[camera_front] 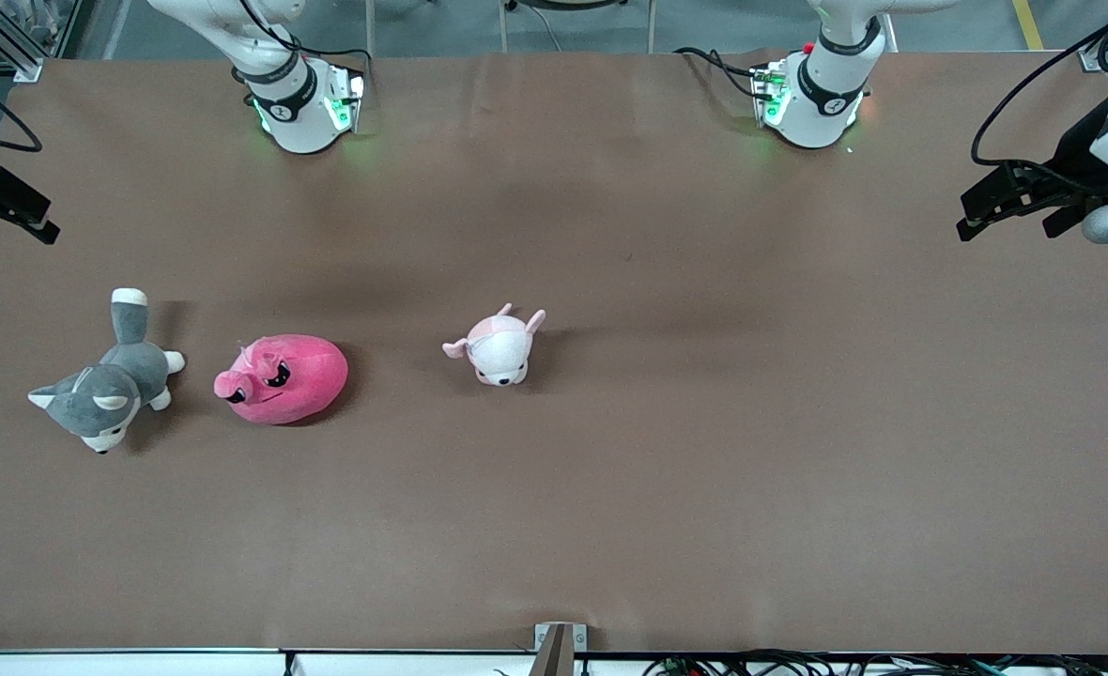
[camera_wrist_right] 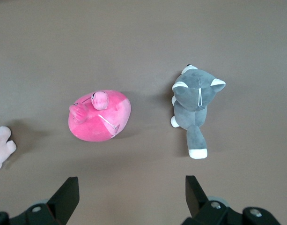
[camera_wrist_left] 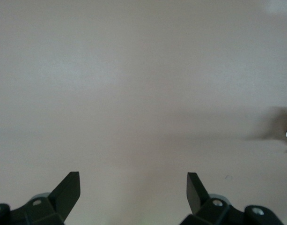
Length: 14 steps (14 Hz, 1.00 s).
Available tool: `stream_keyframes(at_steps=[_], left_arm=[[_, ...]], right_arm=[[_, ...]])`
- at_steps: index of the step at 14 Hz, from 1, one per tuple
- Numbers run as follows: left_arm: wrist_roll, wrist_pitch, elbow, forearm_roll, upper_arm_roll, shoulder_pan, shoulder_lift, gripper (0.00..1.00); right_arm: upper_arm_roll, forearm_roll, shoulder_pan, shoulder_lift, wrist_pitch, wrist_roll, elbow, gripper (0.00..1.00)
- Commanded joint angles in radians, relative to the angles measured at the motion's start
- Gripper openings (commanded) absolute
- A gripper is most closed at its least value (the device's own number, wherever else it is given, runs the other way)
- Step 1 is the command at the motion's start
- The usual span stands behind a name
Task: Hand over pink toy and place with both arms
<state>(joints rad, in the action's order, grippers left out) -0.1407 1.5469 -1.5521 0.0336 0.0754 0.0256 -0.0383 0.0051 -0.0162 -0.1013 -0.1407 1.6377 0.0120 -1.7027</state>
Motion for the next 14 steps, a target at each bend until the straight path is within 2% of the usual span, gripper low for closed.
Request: stream_keyframes(at_steps=[1, 4, 7, 14], left_arm=[[-0.008, -0.004, -0.009, 0.006, 0.0, -0.001, -0.017, 1.0], [0.001, -0.004, -0.005, 0.003, 0.0, -0.001, -0.012, 1.0], [0.006, -0.004, -0.002, -0.052, 0.003, 0.008, -0.012, 1.0], [0.006, -0.01, 0.0, -0.057, 0.011, 0.008, -0.012, 1.0]], right_arm=[[0.001, -0.016, 0.002, -0.025, 0.011, 0.022, -0.037, 1.0], [-0.001, -0.016, 0.002, -0.023, 0.01, 0.023, -0.038, 1.0], [-0.001, -0.016, 0.0, -0.022, 0.007, 0.029, -0.038, 1.0], [-0.001, -0.016, 0.0, -0.022, 0.001, 0.031, -0.038, 1.0]])
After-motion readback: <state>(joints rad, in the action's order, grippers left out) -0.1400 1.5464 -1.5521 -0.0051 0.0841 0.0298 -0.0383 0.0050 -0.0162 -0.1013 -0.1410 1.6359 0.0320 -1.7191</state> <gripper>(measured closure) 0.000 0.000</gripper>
